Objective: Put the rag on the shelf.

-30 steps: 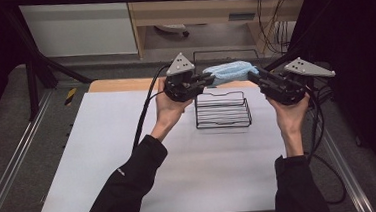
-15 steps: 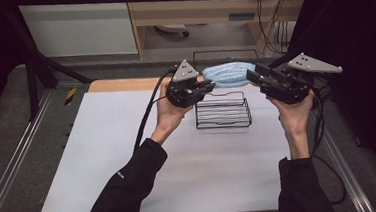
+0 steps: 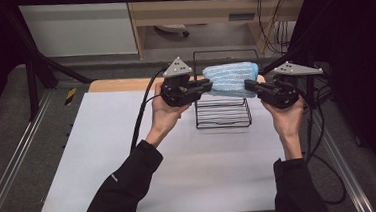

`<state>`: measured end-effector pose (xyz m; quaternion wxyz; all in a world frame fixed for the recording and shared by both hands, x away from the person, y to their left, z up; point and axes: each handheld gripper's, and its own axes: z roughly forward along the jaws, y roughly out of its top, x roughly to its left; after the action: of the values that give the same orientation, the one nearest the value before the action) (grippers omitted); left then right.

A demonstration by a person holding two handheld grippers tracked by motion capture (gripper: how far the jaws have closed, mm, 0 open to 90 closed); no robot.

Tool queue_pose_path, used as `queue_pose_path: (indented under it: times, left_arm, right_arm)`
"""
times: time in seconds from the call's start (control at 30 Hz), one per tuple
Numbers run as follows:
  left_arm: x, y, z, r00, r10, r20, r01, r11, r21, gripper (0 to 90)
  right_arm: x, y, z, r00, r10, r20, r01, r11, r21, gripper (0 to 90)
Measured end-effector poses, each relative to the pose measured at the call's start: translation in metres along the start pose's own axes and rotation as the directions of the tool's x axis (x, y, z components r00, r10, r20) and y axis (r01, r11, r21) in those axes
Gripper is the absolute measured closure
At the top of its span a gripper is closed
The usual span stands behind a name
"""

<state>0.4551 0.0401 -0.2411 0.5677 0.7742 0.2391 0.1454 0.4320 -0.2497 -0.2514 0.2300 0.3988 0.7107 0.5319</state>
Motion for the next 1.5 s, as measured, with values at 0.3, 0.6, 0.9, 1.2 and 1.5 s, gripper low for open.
queue_pose_path:
  times: [0.3,0.6,0.9,1.2,1.5]
  left_arm:
    - [-0.002,-0.017,0.028,0.9970,-0.007,-0.077,0.014,0.9950,0.099,88.4]
    - [0.007,-0.028,0.042,0.9904,-0.011,-0.138,0.024,0.9953,0.094,89.4]
    - [0.008,-0.030,0.042,0.9887,-0.024,-0.148,0.036,0.9957,0.085,89.4]
    - [-0.001,-0.021,0.024,0.9946,-0.002,-0.104,0.007,0.9987,0.050,81.5]
    - [-0.004,-0.013,0.008,0.9954,-0.005,-0.096,0.008,0.9994,0.032,71.1]
  right_arm:
    - [-0.009,-0.019,0.010,0.9997,0.009,0.024,-0.008,1.000,-0.004,89.7]
    - [-0.015,-0.030,0.016,0.9987,0.022,0.045,-0.021,1.000,-0.020,88.4]
    - [-0.017,-0.032,0.022,0.9979,0.025,0.060,-0.024,1.000,-0.020,84.0]
    - [-0.004,-0.023,0.006,0.9990,-0.018,0.040,0.021,0.998,-0.060,70.3]
    - [0.004,-0.011,-0.003,0.9994,-0.023,0.027,0.025,0.997,-0.076,58.5]
